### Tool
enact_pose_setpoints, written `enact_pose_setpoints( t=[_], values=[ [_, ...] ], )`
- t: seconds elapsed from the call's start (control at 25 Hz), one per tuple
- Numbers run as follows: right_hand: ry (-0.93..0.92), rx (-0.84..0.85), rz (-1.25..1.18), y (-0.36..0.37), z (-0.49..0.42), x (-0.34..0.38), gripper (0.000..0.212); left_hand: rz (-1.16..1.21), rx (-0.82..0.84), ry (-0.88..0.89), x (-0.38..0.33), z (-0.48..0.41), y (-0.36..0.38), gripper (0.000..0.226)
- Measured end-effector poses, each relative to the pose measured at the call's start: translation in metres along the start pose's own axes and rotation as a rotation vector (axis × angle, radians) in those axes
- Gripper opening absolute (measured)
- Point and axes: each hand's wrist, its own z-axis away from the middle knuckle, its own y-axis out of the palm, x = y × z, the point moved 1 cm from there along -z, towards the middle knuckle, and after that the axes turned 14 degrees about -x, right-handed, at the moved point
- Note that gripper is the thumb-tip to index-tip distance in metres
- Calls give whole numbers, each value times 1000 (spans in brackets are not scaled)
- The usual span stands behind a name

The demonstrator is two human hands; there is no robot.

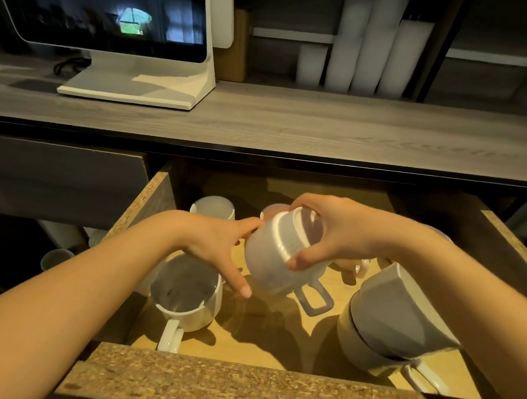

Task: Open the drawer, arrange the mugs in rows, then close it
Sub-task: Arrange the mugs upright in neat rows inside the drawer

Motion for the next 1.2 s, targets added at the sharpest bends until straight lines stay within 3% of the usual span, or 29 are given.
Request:
enact_pose_setpoints(
  t=[0.2,0.44,0.6,0.84,1.2],
  values=[
    [53,10,-348,-18,-2,-19,59,209,-232,158,-7,-2,1,91],
    [93,122,-624,-24,-2,-36,64,415,-475,188,-15,-1,1,76],
    [64,183,-375,-25,0,-36,71,246,-578,218,-20,3,-3,72],
    [128,65,-141,-19,3,-16,49,-369,-574,189,-40,14,9,89],
    [171,1,17,22,-2,-12,22,-527,-538,101,-49,10,27,90]
  ],
)
